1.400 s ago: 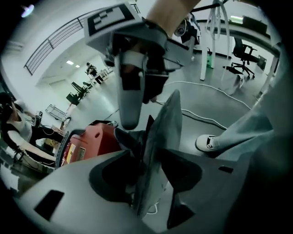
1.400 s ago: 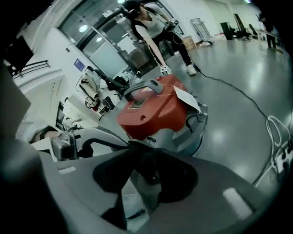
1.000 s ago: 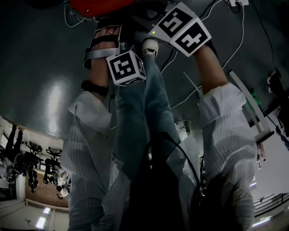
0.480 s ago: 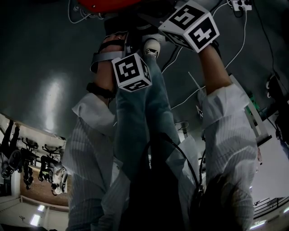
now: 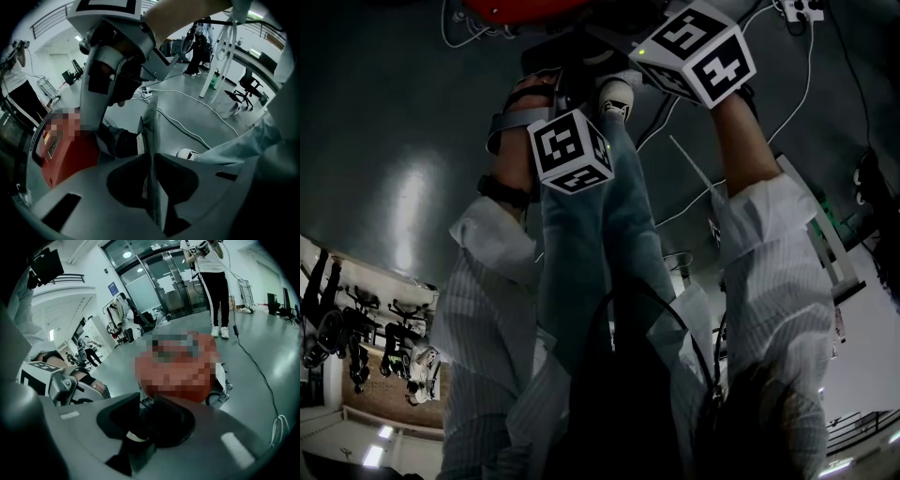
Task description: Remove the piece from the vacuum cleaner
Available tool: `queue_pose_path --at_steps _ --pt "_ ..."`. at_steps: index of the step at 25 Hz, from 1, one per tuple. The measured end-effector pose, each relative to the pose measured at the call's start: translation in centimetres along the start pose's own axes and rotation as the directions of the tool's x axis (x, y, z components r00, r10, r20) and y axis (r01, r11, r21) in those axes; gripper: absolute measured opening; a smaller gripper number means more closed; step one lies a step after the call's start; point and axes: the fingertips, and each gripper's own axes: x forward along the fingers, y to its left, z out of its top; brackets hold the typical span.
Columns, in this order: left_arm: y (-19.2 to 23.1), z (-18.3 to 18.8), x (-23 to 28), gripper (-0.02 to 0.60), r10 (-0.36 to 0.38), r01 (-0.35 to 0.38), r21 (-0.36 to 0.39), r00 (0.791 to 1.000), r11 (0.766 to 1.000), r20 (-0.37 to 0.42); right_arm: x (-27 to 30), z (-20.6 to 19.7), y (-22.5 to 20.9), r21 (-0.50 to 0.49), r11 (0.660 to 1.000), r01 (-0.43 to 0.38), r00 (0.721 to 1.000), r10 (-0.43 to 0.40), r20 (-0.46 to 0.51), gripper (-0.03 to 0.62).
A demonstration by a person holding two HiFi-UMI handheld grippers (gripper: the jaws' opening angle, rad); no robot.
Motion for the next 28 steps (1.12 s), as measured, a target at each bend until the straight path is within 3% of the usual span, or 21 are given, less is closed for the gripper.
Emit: queue_pose_path --at_steps 4,7,9,13,19,20,21,24,28 --pt "-0.6 0.2 0.0 0.046 -0.032 0.032 0.0 0.999 0.999 -0.011 -0.1 0.0 0.0 0.002 1.0 -0.005 1.0 0.005 -0.002 0.091" --pt "-4.5 -0.3 -0.2 0.046 -0.184 0.186 0.064 0.982 0.98 -0.043 0.0 0.0 -0.2 0.005 1.0 -0.003 1.0 0.003 -0.002 0.092" --pt "-8.1 -1.1 -0.3 0.029 -0.232 0.236 0.078 0.971 0.969 -0.056 0.0 0.0 -0.2 0.003 1.0 0.002 1.0 -0.002 -0.002 0.091" --pt "-9.1 -1.7 -1.0 0.029 -0.186 0.186 0.058 0.982 0.981 -0.02 0.0 0.2 0.1 -0.014 1.0 0.024 1.0 -0.023 0.016 0.091" --pt "-5.4 0.7 -4.6 0.029 -0.179 0.187 -0.076 0.979 0.979 0.102 -3.8 1.4 2.0 0.039 0.995 0.092 0.987 -0.096 0.132 0.069" --pt "-4.9 1.2 -5.5 0.029 -0.177 0.187 -0.085 0.978 0.979 0.114 -5.2 1.7 2.7 0.031 0.992 0.124 0.98 -0.127 0.15 0.013" --pt "-4.4 1.8 -6.5 0.029 -0.174 0.186 -0.092 0.977 0.978 0.127 -6.9 2.2 3.6 0.027 0.987 0.157 0.972 -0.159 0.175 0.002" --pt "-2.7 4.1 -9.6 0.029 -0.143 0.157 -0.075 0.976 0.985 0.163 -12.8 4.3 5.9 0.075 0.969 0.237 0.927 -0.248 0.279 0.002" --pt "-1.1 8.4 -15.1 0.029 -0.108 0.118 -0.038 0.974 0.992 0.198 -20.7 7.2 8.6 0.211 0.93 0.302 0.844 -0.364 0.394 0.0"
